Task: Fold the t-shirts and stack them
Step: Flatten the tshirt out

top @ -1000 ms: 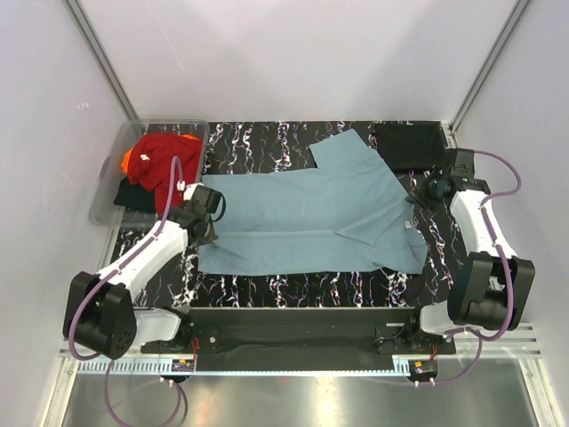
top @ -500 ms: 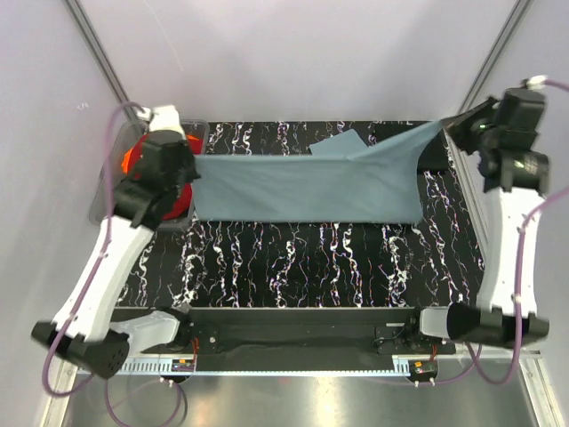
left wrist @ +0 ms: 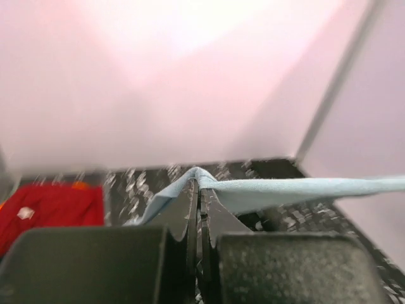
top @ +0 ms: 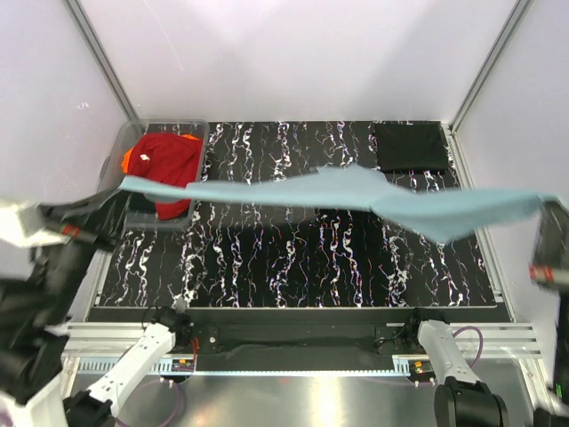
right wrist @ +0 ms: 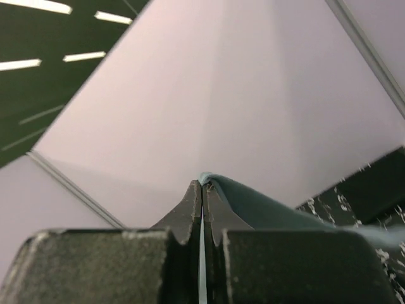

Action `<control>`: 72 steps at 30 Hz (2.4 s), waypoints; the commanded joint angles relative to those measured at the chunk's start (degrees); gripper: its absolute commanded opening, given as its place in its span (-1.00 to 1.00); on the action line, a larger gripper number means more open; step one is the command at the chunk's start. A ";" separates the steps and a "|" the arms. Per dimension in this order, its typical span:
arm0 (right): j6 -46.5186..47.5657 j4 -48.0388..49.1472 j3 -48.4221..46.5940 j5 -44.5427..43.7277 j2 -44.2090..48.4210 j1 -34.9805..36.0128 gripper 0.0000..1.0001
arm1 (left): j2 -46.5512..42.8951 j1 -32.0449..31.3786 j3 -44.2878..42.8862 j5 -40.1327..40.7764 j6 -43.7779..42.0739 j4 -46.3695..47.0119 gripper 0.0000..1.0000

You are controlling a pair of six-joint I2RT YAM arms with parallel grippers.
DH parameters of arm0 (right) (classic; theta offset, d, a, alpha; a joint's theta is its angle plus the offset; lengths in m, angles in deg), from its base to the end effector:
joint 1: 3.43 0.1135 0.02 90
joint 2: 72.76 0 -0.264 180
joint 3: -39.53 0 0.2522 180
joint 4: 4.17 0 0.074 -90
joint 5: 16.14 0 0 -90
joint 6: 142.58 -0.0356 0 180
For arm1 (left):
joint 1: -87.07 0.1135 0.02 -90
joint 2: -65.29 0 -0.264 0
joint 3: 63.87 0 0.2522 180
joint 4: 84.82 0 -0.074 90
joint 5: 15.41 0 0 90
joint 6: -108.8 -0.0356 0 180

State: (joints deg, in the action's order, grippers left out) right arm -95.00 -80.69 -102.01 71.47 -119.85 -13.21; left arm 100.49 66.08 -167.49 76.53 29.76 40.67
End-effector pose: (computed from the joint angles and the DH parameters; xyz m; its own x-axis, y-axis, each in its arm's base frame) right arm -0.0742 0.0113 0.5920 0.3648 0.6210 -0.6937 -0.0505 0.7572 0.6513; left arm 0.0036 -0.0001 0.5265 0.1581 -0.2642 -0.9514 0.3640 0.9113 -0.1925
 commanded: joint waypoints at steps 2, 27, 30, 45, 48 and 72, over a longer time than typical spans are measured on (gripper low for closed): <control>-0.92 -9.64 -10.09 -2.54 -3.18 0.03 -1.00 | -2.33 0.16 -0.23 -11.06 1.08 3.93 -1.00; 5.15 15.86 -29.45 6.96 -56.94 -2.16 -1.00 | 47.65 0.43 -12.58 15.65 -10.61 36.91 -1.00; 1.55 11.87 -47.13 6.62 -60.52 -6.02 -1.00 | 47.25 0.52 -19.99 13.89 -12.10 36.70 -1.00; 0.85 33.06 29.44 -2.70 -14.57 -6.04 -1.00 | 19.13 0.08 25.21 3.35 -6.84 43.74 -1.00; 2.15 31.30 45.00 -2.62 -5.16 -6.04 -1.00 | 14.21 -0.01 34.98 3.69 -2.46 39.45 -1.00; 2.86 -3.32 66.96 -3.50 9.21 -6.04 -1.00 | 14.19 -0.19 48.29 0.00 15.22 7.70 -1.00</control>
State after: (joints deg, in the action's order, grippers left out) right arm -92.88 -80.78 -32.88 67.49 -110.32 -18.98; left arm 114.06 65.95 -117.24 77.34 41.39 48.34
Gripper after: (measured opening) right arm 0.011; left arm 0.016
